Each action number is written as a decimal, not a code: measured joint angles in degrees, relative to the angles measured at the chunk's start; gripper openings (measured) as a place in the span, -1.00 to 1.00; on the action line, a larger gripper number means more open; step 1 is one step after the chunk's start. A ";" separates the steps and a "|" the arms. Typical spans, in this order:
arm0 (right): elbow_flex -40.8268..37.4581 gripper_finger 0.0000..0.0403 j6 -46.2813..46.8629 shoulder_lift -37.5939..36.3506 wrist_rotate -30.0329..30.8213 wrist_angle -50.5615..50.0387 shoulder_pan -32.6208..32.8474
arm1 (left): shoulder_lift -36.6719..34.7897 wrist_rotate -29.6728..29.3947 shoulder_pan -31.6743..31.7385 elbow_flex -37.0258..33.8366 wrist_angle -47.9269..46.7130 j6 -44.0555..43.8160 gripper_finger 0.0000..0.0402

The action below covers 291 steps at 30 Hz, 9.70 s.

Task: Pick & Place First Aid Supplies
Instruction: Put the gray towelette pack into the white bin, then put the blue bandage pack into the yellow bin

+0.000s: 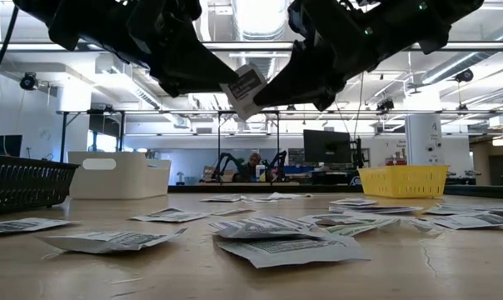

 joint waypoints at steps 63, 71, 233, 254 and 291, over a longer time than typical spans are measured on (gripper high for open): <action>-0.02 -0.62 0.19 -5.70 0.50 -22.08 0.00 | -21.83 -34.95 12.23 0.94 -52.25 -32.90 -1.00; -0.02 -0.69 0.47 -5.81 0.52 -23.36 0.00 | -21.00 -34.53 15.15 -2.71 -55.56 -44.06 -1.00; 4.74 -0.78 -4.16 8.05 -3.68 -23.48 0.96 | 23.71 2.73 6.60 14.23 -4.35 7.62 -0.31; 5.11 -0.78 -3.08 -1.67 -4.54 -40.85 3.05 | 26.20 8.17 6.73 14.21 -0.63 6.13 -0.31; 1.03 -0.73 -17.43 -1.66 -4.49 -36.87 4.66 | 31.21 6.88 9.35 14.38 -0.63 -5.48 -0.99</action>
